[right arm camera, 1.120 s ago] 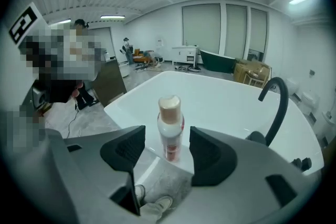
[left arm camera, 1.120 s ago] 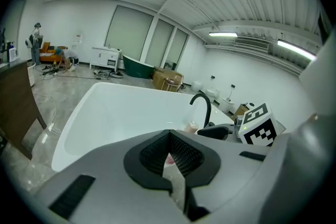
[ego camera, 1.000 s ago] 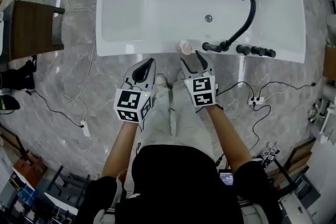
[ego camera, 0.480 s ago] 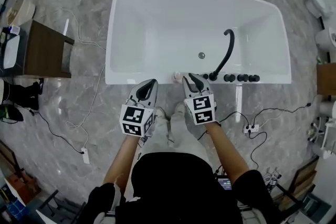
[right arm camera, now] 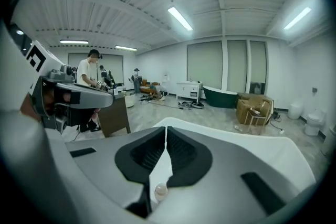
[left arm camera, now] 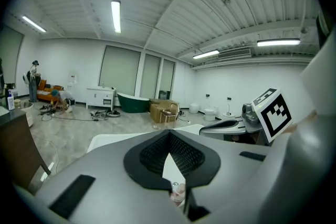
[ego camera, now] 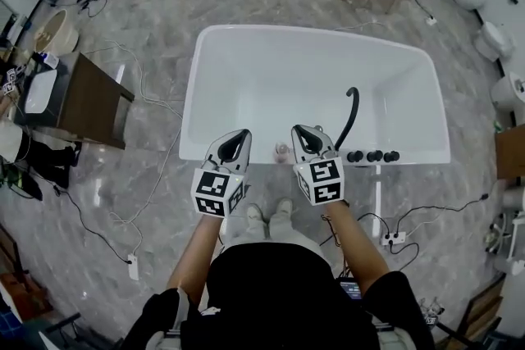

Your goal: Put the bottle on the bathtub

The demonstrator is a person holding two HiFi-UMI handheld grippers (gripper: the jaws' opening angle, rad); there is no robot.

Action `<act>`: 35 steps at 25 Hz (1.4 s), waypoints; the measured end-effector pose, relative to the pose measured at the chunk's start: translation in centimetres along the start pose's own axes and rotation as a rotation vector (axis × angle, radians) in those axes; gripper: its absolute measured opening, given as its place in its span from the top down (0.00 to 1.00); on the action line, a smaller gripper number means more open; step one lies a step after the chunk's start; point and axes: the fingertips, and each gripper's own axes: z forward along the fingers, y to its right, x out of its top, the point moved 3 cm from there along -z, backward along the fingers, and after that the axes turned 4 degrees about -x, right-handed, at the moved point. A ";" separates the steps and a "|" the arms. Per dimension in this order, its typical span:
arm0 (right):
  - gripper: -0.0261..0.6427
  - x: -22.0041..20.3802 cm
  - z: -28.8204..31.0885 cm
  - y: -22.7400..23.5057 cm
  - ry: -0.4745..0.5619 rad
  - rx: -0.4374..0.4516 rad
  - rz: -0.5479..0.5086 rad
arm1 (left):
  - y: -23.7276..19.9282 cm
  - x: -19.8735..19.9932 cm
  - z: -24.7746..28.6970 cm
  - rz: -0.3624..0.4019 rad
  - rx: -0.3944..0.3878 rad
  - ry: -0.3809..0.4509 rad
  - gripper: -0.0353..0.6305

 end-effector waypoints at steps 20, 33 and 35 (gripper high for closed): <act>0.92 10.7 -4.9 2.3 0.235 0.030 -0.013 | 2.3 9.4 -2.2 0.119 0.058 0.163 0.93; 0.92 11.2 -5.0 4.0 0.249 0.014 0.008 | 2.0 11.7 -2.0 0.143 0.083 0.200 0.93; 0.92 11.1 -4.9 4.3 0.246 0.007 0.017 | 1.9 12.0 -2.0 0.137 0.083 0.203 0.93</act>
